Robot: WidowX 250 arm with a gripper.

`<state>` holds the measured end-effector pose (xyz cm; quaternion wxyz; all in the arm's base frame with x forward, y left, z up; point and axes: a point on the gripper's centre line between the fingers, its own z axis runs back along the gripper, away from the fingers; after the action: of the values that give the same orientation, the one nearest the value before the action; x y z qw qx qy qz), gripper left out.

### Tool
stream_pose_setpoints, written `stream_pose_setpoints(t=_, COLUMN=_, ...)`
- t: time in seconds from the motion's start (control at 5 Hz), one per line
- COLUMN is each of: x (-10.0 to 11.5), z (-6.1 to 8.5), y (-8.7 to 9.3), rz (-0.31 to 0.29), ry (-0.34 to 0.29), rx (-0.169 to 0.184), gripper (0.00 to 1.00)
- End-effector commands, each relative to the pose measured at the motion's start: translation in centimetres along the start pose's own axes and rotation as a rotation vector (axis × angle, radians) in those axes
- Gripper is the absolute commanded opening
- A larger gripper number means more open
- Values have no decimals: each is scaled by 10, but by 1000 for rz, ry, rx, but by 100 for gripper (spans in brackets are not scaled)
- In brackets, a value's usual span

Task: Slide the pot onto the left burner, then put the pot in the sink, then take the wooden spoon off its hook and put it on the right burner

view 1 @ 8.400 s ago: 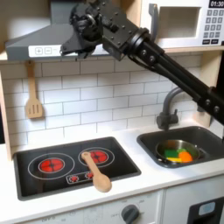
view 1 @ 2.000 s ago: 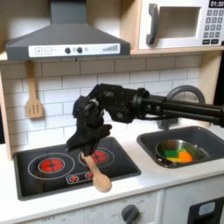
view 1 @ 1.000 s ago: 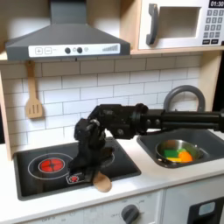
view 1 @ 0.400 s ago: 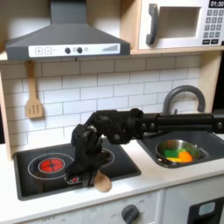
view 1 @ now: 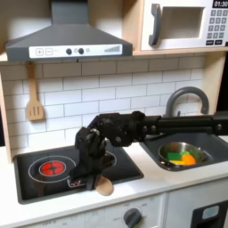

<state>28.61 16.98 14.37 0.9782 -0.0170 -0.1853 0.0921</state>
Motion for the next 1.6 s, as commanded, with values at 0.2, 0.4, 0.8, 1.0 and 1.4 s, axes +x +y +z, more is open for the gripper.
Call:
stream_pose_setpoints(t=0.2, x=9, z=-6, y=-5, rz=3, ry=-2, rx=-9, gripper=0)
stream_pose_setpoints(t=0.4, x=13, z=-6, y=-4, rz=4, ry=-9, rx=-5, gripper=0)
stream_pose_setpoints(t=0.8, x=13, z=-10, y=-9, rz=-9, ry=-3, rx=-7, gripper=0)
stream_pose_setpoints(t=1.0, x=12, z=-14, y=-6, rz=-4, ry=2, rx=-1, gripper=0)
stream_pose_setpoints(t=1.4, x=11, z=-20, y=-4, rz=-7, ry=16, rx=13, gripper=0)
